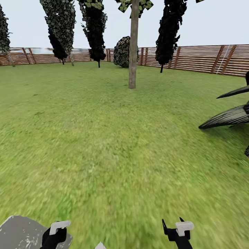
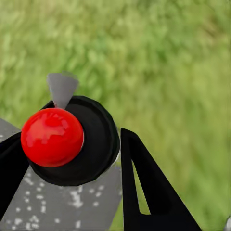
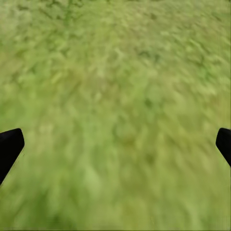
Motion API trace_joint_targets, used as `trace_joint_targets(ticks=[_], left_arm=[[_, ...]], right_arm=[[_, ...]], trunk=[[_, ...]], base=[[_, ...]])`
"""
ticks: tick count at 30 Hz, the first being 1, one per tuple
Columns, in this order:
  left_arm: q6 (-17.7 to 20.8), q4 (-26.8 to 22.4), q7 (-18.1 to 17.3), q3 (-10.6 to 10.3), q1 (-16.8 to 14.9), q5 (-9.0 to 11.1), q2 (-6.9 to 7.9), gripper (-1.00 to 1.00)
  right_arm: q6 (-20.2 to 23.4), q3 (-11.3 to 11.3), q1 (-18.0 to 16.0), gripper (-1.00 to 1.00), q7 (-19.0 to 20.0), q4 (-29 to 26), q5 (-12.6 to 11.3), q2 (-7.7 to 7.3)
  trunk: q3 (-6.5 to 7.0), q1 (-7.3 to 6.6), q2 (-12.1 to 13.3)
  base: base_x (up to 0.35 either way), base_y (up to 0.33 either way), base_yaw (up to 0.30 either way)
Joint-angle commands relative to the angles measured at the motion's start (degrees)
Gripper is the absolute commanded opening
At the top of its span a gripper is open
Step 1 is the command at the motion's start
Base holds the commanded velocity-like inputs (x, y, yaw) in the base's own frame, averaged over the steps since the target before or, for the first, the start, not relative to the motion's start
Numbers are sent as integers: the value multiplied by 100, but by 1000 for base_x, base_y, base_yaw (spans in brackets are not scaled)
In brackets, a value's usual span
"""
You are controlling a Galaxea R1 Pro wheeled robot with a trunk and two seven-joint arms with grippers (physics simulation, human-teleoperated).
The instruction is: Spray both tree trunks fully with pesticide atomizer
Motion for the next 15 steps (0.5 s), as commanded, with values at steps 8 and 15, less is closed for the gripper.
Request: trace_joint_targets(ticks=[8,15], left_arm=[[-19,5,3,3,-4,13,-1,-100],[-19,5,3,3,-5,13,-1,-100]], right_arm=[[-16,-2,0,100,-1,4,22,1],[-16,-2,1,100,-1,4,22,1]], trunk=[[-5,3,-2],[-5,3,-2]], base=[[334,99,0],[334,99,0]])
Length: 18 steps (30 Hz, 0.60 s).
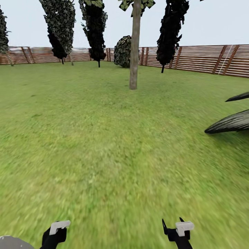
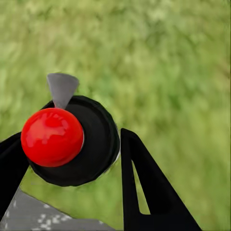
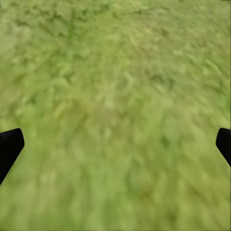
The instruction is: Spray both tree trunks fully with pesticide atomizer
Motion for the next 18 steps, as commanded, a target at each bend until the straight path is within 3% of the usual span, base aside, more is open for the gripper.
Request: trace_joint_targets(ticks=[1,18], left_arm=[[-19,5,3,3,-3,13,-1,-100],[-19,5,3,3,-3,13,-1,-100]], right_arm=[[-16,-1,-5,100,-1,4,22,-2],[-16,-1,-5,100,-1,4,22,-2]], trunk=[[-5,3,-2],[-5,3,-2]], base=[[334,99,0],[334,99,0]])
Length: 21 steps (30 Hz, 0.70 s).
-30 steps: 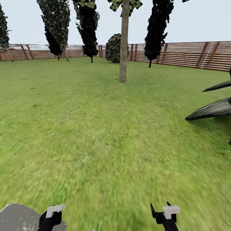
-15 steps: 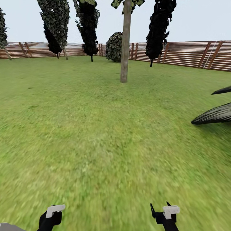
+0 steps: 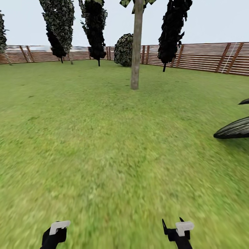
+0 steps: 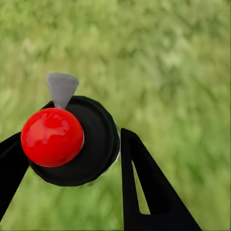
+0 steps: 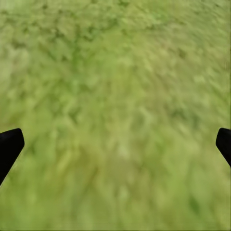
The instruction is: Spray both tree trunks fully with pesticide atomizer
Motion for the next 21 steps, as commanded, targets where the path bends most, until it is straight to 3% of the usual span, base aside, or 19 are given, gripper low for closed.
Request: trace_joint_targets(ticks=[1,16,21], left_arm=[[-19,5,3,3,-4,13,-1,-100],[-19,2,3,3,-4,13,-1,-100],[-19,3,2,3,-4,13,-1,-100]], right_arm=[[-16,-2,-4,100,-1,4,22,-2],[-16,-2,-3,100,-1,4,22,-2],[-16,-2,-5,100,-1,4,22,-2]], trunk=[[-5,3,-2],[-5,3,-2],[-5,3,-2]], base=[[334,99,0],[334,99,0],[334,99,-127]])
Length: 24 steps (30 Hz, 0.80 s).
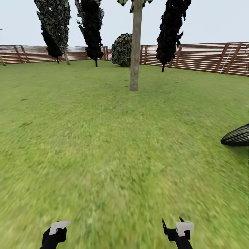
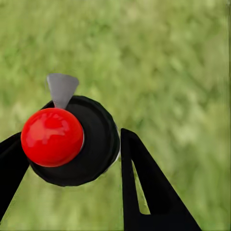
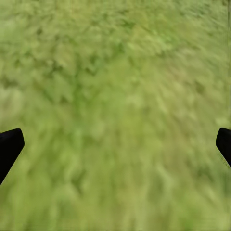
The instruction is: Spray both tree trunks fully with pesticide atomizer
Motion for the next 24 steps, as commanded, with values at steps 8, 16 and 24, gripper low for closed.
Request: trace_joint_targets(ticks=[8,16,24], left_arm=[[-18,5,4,3,-1,13,0,-100],[-18,4,4,3,3,13,0,-100],[-18,5,4,3,-2,13,1,-100]], right_arm=[[-16,-2,-3,100,4,6,23,-1],[-15,0,-5,100,-1,6,23,7],[-16,0,-3,100,-1,6,23,8]], trunk=[[-5,3,-2],[-5,3,-2],[-5,3,-2]], base=[[335,75,-245],[338,5,-44],[339,0,-1]])
